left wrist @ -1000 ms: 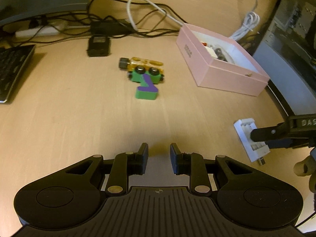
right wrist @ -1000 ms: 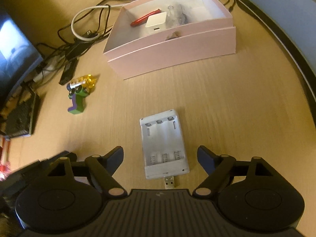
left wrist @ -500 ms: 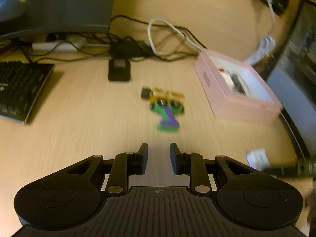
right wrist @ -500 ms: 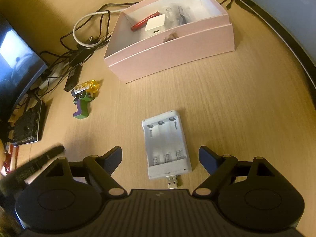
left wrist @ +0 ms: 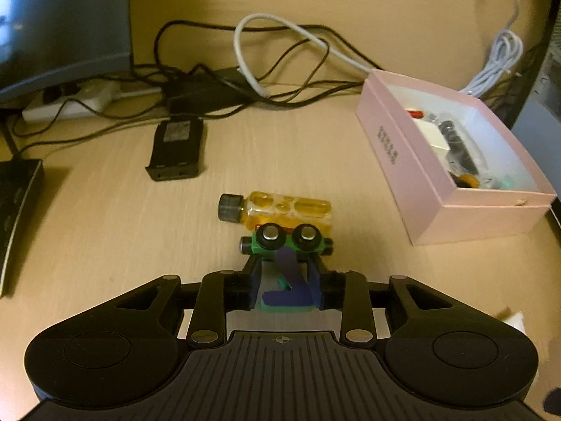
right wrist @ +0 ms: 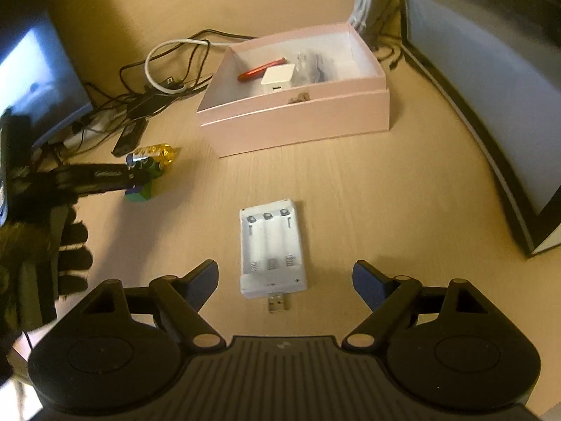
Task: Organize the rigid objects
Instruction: 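Grasp the green toy car with the left tool while the right tool regrips the charger, then lift the toy car with the left tool while the right tool lifts the charger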
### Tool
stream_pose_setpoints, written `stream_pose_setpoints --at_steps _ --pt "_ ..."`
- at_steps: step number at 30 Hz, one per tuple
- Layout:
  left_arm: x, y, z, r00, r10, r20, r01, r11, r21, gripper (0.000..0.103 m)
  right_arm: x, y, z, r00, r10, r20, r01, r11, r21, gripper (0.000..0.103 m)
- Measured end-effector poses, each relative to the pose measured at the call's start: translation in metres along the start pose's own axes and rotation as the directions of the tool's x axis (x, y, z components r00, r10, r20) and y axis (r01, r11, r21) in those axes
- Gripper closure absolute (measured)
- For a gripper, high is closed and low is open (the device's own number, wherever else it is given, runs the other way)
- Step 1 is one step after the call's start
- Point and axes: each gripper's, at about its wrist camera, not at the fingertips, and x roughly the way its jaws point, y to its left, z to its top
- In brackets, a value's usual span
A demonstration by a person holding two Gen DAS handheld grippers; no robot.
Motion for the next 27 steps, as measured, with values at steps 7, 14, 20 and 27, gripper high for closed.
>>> stream_pose_setpoints --at_steps 7,14,20,27 --pt "0.003 0.005 -0.002 0.999 -0.025 0.024 0.025 0.999 -0.021 0.072 -0.004 -0.003 -0.003 1.000 -0.015 0.021 0.016 0.999 -0.051 0.018" --pt "-0.024 0.010 -0.024 0.996 -0.071 -0.056 0.071 0.997 -0.006 0.072 0.008 0.018 -0.003 0.993 -0.075 0.092 0.093 0.973 -0.211 0.018" --pt "-0.040 0.015 -0.042 0.995 -0.082 -0.061 0.078 0.995 -0.056 0.073 0.024 0.032 0.000 0.996 -0.029 0.085 0.051 0.964 -0.262 0.018" --pt "-0.045 0.014 -0.047 0.996 -0.076 -0.037 0.073 0.995 -0.067 0.073 0.055 0.042 0.002 0.997 -0.055 0.059 0.071 0.947 -0.314 0.029"
